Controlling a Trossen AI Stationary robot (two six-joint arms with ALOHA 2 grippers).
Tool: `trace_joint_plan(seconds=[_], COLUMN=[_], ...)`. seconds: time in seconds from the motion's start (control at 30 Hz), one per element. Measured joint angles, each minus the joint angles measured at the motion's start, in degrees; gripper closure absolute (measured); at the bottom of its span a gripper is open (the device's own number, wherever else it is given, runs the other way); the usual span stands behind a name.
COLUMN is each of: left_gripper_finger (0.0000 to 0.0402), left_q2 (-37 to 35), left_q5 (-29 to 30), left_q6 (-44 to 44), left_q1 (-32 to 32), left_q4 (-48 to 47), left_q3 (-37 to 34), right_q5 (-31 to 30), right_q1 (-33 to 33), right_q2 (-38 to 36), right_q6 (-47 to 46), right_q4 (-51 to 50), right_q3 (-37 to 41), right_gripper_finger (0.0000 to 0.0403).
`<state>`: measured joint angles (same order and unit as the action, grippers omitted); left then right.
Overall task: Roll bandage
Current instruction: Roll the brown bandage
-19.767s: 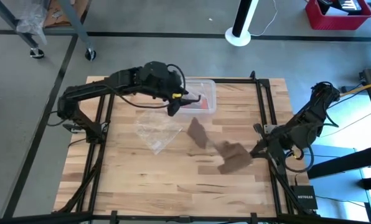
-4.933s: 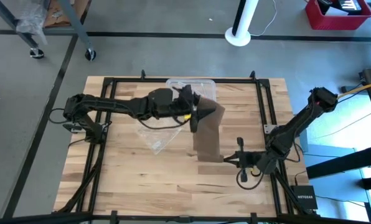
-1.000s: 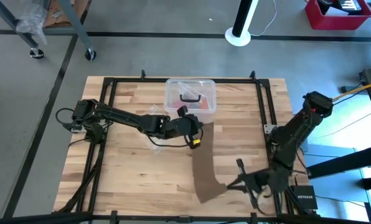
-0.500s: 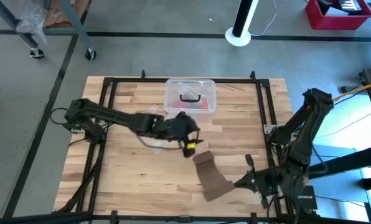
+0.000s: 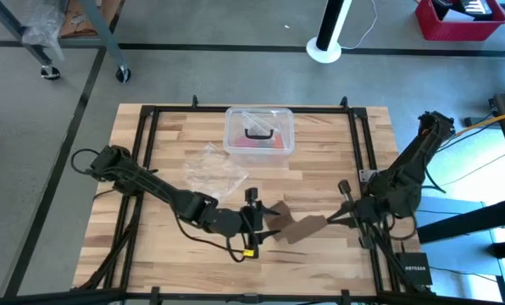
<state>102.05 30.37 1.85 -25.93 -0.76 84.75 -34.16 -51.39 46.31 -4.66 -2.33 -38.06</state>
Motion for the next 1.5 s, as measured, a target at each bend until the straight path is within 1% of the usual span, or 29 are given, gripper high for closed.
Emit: trace_joint_plan(seconds=[0.13, 0.23, 0.7, 0.9, 1.23, 1.37, 1.5], left_gripper_finger=[0.0204, 0.0204, 0.0203, 0.0203, 0.0203, 0.0203, 0.0203], left_q2=[0.0, 0.1, 0.0, 0.3, 1.4, 0.9, 0.3], left_q5=[0.0, 0.0, -0.9, -1.2, -1.4, -0.2, 2.8], left_q6=[0.0, 0.3, -0.9, -3.4, -3.5, -4.6, -6.0], left_q1=[-0.1, -0.1, -1.0, -1.0, -0.2, -1.2, -2.2], left_q4=[-0.5, -0.1, 0.7, 4.8, 4.6, 4.5, 4.6], left_q3=[0.0, 0.0, 0.0, 0.0, 0.0, 0.0, 0.1], right_q5=[3.7, 5.3, 4.6, 1.3, 3.5, 4.4, 4.4], right_q1=[2.9, 3.5, 3.4, 3.4, 3.4, 3.4, 3.4], right_q2=[-1.3, -1.3, -1.4, -1.1, 1.1, 0.7, -0.1], right_q6=[-1.2, -1.1, -0.9, -0.9, -0.9, -0.9, -0.9], right_q4=[0.8, 2.3, 3.5, 4.3, 7.0, 6.9, 6.9], right_q3=[3.4, 3.7, 3.7, 3.7, 3.7, 3.8, 3.8], right_gripper_finger=[0.0401, 0.0401, 0.0401, 0.0401, 0.0401, 0.0401, 0.0401])
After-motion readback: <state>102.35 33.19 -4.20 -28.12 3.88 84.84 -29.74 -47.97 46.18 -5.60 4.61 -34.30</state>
